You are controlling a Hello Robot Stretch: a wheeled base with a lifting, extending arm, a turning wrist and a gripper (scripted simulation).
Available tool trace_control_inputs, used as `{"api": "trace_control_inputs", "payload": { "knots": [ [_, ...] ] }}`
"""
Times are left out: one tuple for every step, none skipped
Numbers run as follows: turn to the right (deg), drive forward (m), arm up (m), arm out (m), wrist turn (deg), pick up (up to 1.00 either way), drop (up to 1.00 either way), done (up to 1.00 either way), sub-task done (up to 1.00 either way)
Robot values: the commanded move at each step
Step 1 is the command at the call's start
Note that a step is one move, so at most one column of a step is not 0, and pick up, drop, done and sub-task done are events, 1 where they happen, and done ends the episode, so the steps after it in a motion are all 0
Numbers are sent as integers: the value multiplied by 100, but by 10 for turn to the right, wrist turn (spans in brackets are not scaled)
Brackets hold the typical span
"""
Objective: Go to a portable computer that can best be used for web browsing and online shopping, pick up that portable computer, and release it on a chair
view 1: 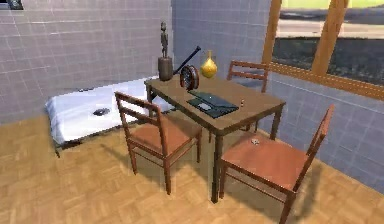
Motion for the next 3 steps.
{"api": "trace_control_inputs", "payload": {
  "knots": [
    [0, 40, 0, 0, 0, 0, 0, 0, 0],
    [-450, 0, 0, 0, 0, 0, 0, 0, 0],
    [-330, 0, 0, 0, 0, 0, 0, 0, 0]
  ]
}}
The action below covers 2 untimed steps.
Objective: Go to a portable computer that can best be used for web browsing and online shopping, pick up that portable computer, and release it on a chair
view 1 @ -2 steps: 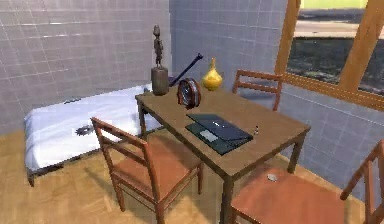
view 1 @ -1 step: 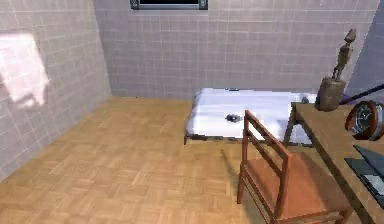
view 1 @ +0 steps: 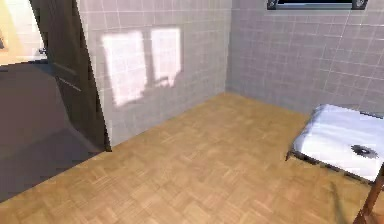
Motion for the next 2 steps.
{"api": "trace_control_inputs", "payload": {
  "knots": [
    [450, 0, 0, 0, 0, 0, 0, 0, 0],
    [120, 0, 0, 0, 0, 0, 0, 0, 0]
  ]
}}
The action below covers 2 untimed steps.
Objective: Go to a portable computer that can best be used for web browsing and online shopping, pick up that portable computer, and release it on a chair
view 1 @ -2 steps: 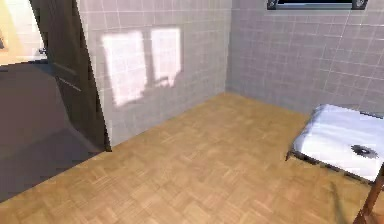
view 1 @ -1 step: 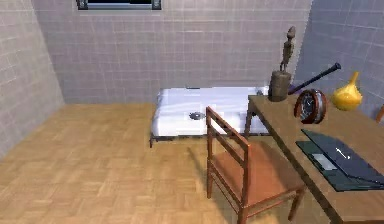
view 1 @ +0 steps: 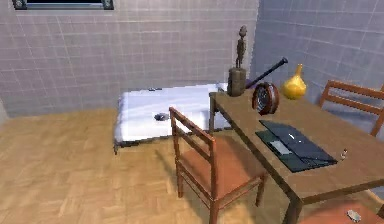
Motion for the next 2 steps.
{"api": "trace_control_inputs", "payload": {
  "knots": [
    [0, 35, 0, 0, 0, 0, 0, 0, 0],
    [-420, 0, 0, 0, 0, 0, 0, 0, 0]
  ]
}}
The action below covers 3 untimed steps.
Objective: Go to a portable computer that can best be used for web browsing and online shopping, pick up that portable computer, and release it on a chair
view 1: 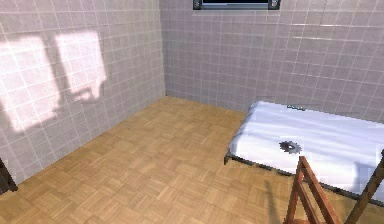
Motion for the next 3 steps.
{"api": "trace_control_inputs", "payload": {
  "knots": [
    [0, 0, 50, 0, 0, 0, 0, 0, 0],
    [0, 0, 32, 0, 0, 0, 0, 0, 0],
    [0, 0, 0, 30, 0, 0, 0, 0, 0]
  ]
}}
